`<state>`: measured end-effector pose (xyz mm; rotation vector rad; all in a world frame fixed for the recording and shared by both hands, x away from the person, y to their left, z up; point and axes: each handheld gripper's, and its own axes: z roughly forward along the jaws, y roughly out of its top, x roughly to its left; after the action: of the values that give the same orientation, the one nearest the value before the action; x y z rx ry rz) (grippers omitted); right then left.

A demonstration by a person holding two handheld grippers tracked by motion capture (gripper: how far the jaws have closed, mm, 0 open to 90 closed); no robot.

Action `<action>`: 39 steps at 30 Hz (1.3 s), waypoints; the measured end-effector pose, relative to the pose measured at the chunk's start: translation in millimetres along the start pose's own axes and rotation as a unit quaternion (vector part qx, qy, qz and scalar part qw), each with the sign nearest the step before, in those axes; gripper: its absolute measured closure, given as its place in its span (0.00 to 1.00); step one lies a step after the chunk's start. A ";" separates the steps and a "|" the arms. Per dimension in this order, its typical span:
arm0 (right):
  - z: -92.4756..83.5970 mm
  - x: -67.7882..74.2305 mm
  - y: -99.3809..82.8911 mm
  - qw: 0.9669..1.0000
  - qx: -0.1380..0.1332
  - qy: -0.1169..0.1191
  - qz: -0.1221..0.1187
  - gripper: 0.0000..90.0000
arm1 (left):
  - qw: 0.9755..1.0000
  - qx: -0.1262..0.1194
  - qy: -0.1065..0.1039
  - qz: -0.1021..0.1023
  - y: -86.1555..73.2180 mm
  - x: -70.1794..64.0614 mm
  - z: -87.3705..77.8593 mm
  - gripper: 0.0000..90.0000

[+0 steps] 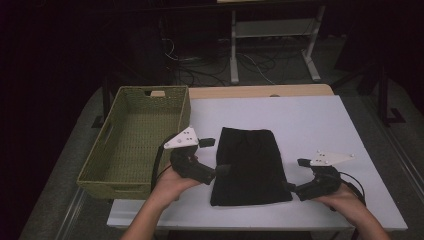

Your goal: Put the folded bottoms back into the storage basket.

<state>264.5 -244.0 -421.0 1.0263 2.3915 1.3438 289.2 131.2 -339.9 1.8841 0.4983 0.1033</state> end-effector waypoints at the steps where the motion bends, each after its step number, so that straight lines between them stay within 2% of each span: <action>1: 0.4 0.0 -0.4 1.000 0.001 0.002 0.000 0.00 | 1.000 0.001 -0.003 0.000 -0.3 -1.6 1.6 0.01; 8: 1.5 0.8 -0.4 1.000 -0.001 0.007 -0.003 0.00 | 1.000 0.016 -0.007 -0.005 -10.5 -9.3 18.4 0.01; 11: 1.7 0.7 -1.0 1.000 -0.001 0.008 -0.003 0.00 | 1.000 0.024 -0.003 -0.004 -16.1 -12.1 26.9 0.01; 24: 4.3 2.9 -2.9 1.000 0.003 0.013 -0.011 0.00 | 0.998 0.053 0.033 -0.020 -48.5 -12.6 54.1 0.01; 30: 5.7 3.8 -2.6 1.000 0.004 0.018 -0.014 0.00 | 0.996 0.071 0.054 -0.028 -58.0 -5.8 66.4 0.01; 39: 9.1 5.0 -3.8 1.000 0.009 0.020 -0.016 0.00 | 0.992 0.080 0.085 -0.044 -53.5 12.7 83.2 0.02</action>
<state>263.6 -236.0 -428.5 0.9706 2.4426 1.3452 310.8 78.2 -421.5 2.0159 0.7251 0.1710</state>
